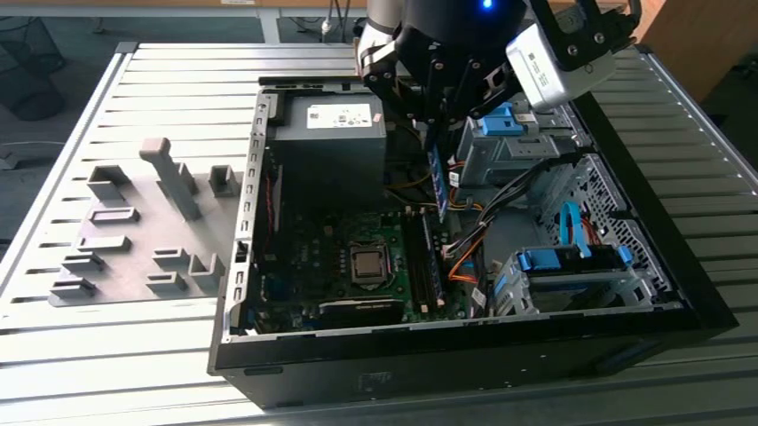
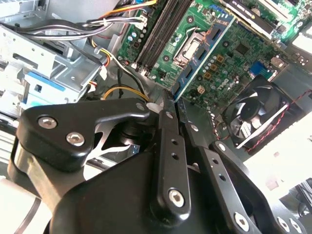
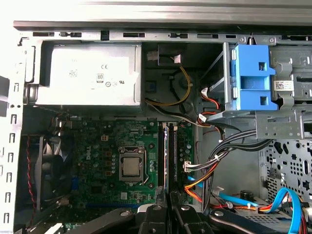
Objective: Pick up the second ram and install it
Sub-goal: 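Insert the second ram into the second slot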
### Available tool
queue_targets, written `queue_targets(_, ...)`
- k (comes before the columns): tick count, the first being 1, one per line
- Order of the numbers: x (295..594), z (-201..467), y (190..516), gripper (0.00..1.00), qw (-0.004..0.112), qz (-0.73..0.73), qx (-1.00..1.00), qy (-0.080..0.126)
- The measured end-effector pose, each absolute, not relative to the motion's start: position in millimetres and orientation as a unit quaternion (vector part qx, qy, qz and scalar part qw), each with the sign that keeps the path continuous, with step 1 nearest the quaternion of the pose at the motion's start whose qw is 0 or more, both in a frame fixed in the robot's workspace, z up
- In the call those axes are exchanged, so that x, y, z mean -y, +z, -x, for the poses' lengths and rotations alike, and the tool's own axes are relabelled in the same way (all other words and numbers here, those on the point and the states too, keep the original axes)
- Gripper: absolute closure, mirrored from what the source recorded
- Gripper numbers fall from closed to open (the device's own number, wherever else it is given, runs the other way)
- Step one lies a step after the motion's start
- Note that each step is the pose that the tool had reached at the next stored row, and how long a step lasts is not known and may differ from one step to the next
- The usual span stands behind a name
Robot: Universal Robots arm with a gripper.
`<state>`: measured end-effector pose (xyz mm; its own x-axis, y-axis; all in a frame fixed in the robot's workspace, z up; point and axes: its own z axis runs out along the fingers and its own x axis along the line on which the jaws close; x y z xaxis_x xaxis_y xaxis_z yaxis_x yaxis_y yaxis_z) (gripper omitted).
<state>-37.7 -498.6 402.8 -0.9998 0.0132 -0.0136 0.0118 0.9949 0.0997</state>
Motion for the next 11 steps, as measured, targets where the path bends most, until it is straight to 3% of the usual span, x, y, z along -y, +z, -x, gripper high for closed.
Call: queue_targets(11,498.6,37.7,395.6,0.86,-0.001,-0.004,-0.999,0.041)
